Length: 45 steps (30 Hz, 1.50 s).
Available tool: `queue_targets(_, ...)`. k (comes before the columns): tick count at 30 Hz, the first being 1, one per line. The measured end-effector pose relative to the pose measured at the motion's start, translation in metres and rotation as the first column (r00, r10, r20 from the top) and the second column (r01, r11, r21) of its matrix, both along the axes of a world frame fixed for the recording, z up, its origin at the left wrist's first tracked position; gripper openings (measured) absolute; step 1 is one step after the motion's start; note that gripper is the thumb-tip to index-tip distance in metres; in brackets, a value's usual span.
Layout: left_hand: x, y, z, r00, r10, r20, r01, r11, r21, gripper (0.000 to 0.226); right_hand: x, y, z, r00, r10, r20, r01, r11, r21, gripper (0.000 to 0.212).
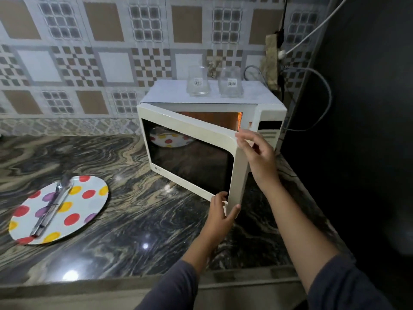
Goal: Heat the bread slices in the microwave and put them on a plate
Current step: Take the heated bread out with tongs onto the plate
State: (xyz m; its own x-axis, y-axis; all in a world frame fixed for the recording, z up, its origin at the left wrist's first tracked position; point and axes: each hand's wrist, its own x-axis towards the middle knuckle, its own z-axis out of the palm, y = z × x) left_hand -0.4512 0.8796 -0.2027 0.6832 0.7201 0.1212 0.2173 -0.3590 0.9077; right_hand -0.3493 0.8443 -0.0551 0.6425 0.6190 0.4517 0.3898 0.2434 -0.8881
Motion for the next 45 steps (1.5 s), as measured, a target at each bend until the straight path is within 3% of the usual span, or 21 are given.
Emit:
queue_targets(4,-0.055,-0.008,0.002,0.998,-0.062,-0.015,0.062,0.998,-0.029,0.055,-0.060,-0.012,-0.010,0.983,-0.121,0.140,0.116,0.992,0.039,0.011)
queue_targets(9,-0.124,-0.012,-0.002,1.000,-0.028,0.009,0.028,0.997,-0.072,0.051,-0.134,-0.015,-0.015,0.912,-0.221,0.346,0.229,0.973,0.015,0.023)
queue_targets(14,-0.188,-0.004,-0.006,0.995,0.045,0.090,-0.039,0.997,-0.072,0.011,-0.207,-0.007,-0.016,0.860,-0.232,0.454,0.283,0.958,-0.048,0.035)
queue_targets(15,-0.199,0.000,-0.006,0.994,0.046,0.100,-0.037,0.996,-0.084,0.012,-0.220,-0.003,-0.015,0.841,-0.246,0.482,0.303,0.952,-0.044,0.036)
queue_targets(18,-0.229,0.015,-0.010,0.986,0.064,0.154,-0.043,0.990,-0.134,0.045,-0.254,0.010,-0.010,0.791,-0.274,0.547,0.348,0.937,-0.035,0.041)
queue_targets(21,-0.255,0.019,-0.002,0.971,0.114,0.209,-0.063,0.969,-0.237,0.029,-0.285,0.023,-0.010,0.759,-0.277,0.589,0.364,0.931,-0.032,0.044)
queue_targets(23,-0.270,0.026,0.000,0.956,0.182,0.232,-0.111,0.951,-0.289,0.030,-0.302,0.033,-0.009,0.746,-0.237,0.622,0.341,0.939,-0.052,0.043)
queue_targets(26,-0.289,0.040,-0.001,0.940,0.290,0.179,-0.220,0.918,-0.331,0.071,-0.322,0.049,-0.005,0.763,-0.138,0.631,0.275,0.953,-0.124,0.047)
queue_targets(32,-0.307,0.057,-0.007,0.915,0.387,0.112,-0.325,0.873,-0.362,0.102,-0.347,0.064,-0.003,0.777,-0.058,0.627,0.249,0.943,-0.220,0.052)
queue_targets(39,-0.318,0.059,0.007,0.951,0.297,0.088,-0.243,0.890,-0.386,0.081,-0.348,0.062,0.004,0.766,-0.049,0.641,0.267,0.931,-0.247,0.052)
queue_targets(42,-0.326,0.065,0.012,0.973,0.228,0.037,-0.198,0.907,-0.372,0.060,-0.352,0.059,0.006,0.770,-0.028,0.638,0.266,0.922,-0.280,0.048)
queue_targets(45,-0.340,0.085,0.019,0.978,0.208,-0.001,-0.196,0.919,-0.343,0.070,-0.361,0.057,0.014,0.756,-0.074,0.650,0.288,0.930,-0.230,0.043)
